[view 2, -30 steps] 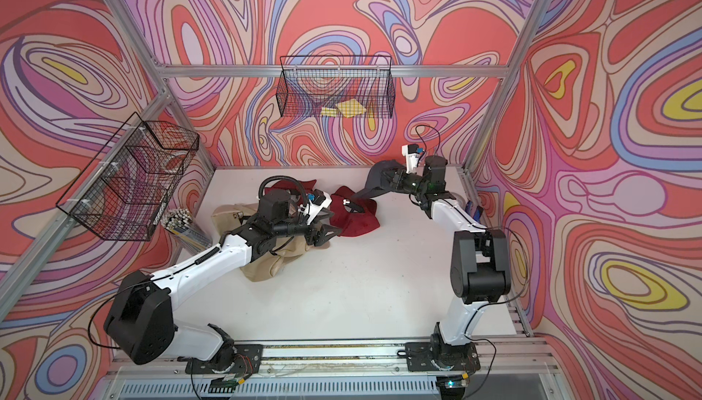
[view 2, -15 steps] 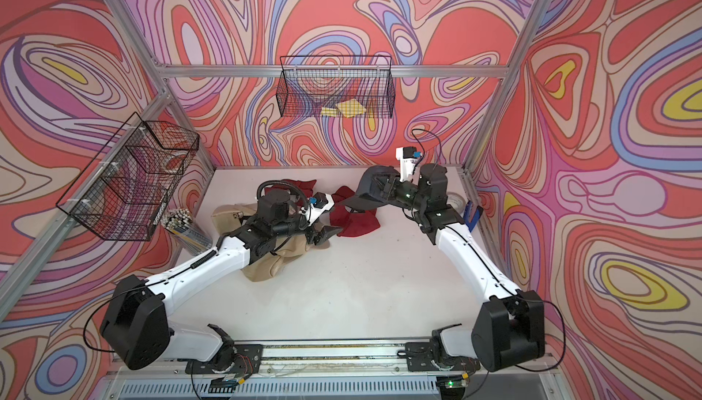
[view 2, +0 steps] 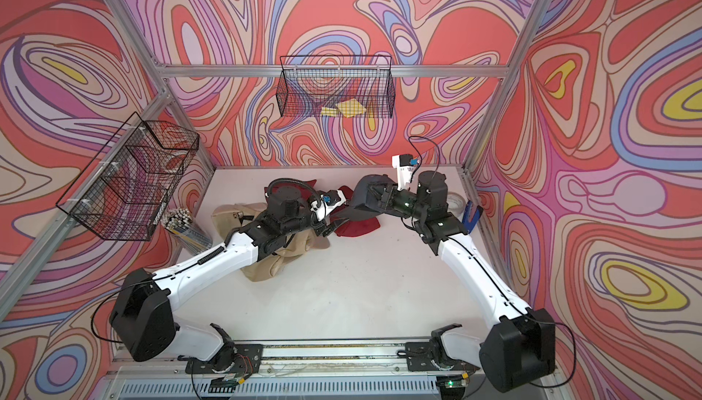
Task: Open the adjustable buckle of the baseball cap
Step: Pick up the baseball cap from the center of the board.
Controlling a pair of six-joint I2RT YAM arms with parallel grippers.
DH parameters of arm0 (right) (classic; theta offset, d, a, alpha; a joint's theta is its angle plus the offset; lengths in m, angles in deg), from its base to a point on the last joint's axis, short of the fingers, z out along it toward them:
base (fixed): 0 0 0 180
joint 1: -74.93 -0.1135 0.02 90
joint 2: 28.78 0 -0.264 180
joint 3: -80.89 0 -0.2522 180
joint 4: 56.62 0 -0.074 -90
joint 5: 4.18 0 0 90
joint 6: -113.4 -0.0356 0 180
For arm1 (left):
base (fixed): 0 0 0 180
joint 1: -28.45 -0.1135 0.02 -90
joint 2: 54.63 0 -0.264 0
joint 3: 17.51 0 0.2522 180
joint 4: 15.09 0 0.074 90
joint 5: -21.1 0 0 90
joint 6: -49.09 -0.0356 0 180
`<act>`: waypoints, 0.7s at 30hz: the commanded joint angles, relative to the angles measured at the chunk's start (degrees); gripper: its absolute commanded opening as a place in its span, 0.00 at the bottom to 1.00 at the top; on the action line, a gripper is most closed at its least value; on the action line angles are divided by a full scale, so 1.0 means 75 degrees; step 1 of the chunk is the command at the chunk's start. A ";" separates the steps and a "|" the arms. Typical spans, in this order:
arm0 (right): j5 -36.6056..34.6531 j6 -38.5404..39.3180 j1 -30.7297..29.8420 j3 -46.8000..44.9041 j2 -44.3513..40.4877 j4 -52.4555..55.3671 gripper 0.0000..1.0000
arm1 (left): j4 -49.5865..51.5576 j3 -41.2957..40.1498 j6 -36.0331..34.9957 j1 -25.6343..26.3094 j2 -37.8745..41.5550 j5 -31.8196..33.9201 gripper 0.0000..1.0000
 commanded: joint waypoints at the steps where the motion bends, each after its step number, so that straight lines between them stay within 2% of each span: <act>1: 0.0185 -0.0060 -0.0140 -0.0082 -0.0215 -0.0165 0.00 | 0.0179 0.0212 -0.0679 0.0067 -0.0084 0.0354 0.75; 7: 0.0395 -0.0317 -0.0239 -0.0152 -0.0158 -0.0549 0.00 | 0.0478 0.0336 -0.0959 0.0061 -0.0192 0.0106 0.71; 11: 0.0650 -0.0342 -0.0287 -0.0176 -0.0110 -0.0828 0.00 | 0.0458 0.0409 -0.1019 0.0080 -0.0312 0.0236 0.64; 13: 0.0673 -0.0378 -0.0287 -0.0221 -0.0071 -0.0897 0.00 | 0.0328 0.0465 -0.0906 0.0092 -0.0408 0.0534 0.54; 19: 0.0530 -0.0323 -0.0287 -0.0172 0.0070 -0.0857 0.00 | 0.0710 0.0865 -0.0902 0.0089 -0.0626 0.0912 0.04; 20: 0.0391 -0.0306 -0.0287 -0.0144 0.0106 -0.0743 0.00 | 0.0693 0.0877 -0.0837 0.0090 -0.0628 0.0912 0.00; 21: 0.0237 -0.0284 -0.0287 -0.0102 0.0144 -0.0612 0.11 | 0.0679 0.0886 -0.0742 0.0090 -0.0639 0.0904 0.00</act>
